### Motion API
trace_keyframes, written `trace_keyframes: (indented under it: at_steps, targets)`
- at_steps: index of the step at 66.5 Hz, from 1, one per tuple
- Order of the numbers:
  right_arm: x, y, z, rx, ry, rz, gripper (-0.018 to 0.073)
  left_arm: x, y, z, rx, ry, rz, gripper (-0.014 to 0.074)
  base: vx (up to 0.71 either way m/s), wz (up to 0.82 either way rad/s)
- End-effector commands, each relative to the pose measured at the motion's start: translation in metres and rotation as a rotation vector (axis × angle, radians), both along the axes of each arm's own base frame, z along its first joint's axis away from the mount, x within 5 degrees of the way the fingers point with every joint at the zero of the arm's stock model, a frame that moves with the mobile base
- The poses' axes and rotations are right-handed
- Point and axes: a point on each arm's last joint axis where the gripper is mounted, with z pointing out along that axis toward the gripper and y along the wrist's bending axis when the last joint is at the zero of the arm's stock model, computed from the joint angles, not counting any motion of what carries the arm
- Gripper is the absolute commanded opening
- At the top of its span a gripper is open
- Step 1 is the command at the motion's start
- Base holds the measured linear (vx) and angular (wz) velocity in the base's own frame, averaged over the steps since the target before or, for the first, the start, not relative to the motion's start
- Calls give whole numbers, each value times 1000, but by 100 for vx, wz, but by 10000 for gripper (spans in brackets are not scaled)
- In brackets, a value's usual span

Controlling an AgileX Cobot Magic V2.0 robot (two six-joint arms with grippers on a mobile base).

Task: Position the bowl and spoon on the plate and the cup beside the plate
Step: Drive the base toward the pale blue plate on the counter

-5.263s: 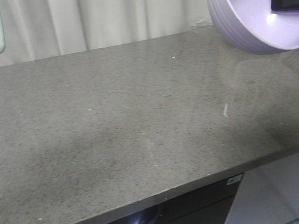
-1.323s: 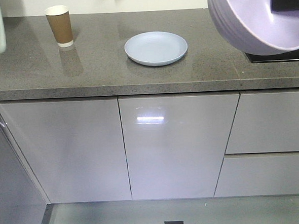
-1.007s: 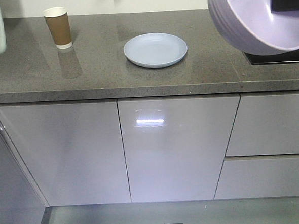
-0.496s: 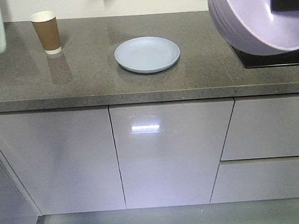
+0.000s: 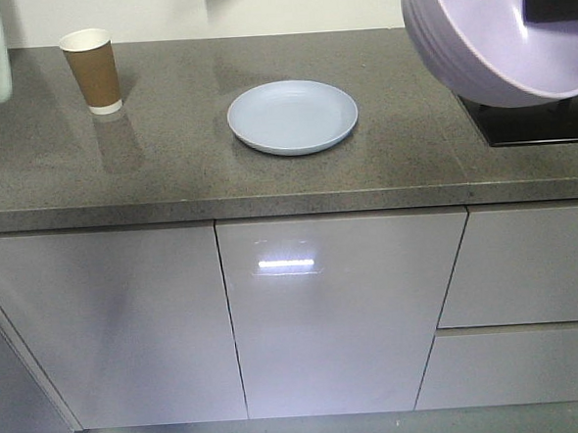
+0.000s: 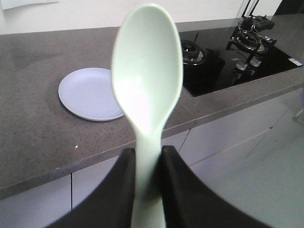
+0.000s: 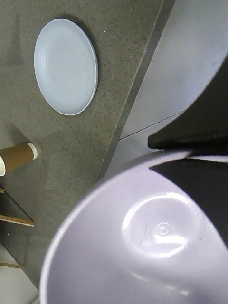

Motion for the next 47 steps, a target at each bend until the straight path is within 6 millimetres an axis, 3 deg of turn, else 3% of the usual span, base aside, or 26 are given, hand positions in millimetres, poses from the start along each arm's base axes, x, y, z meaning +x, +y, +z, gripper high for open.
trace_keyframes:
  at_steps: [1,47]
  targets:
    - [-10,4,18,36,-84,6,-6,-8,-1,15,-55,-85,-1,-7,9,2]
    - [-10,4,18,36,-84,6,-6,-8,-1,15,-55,-85,-1,-7,9,1]
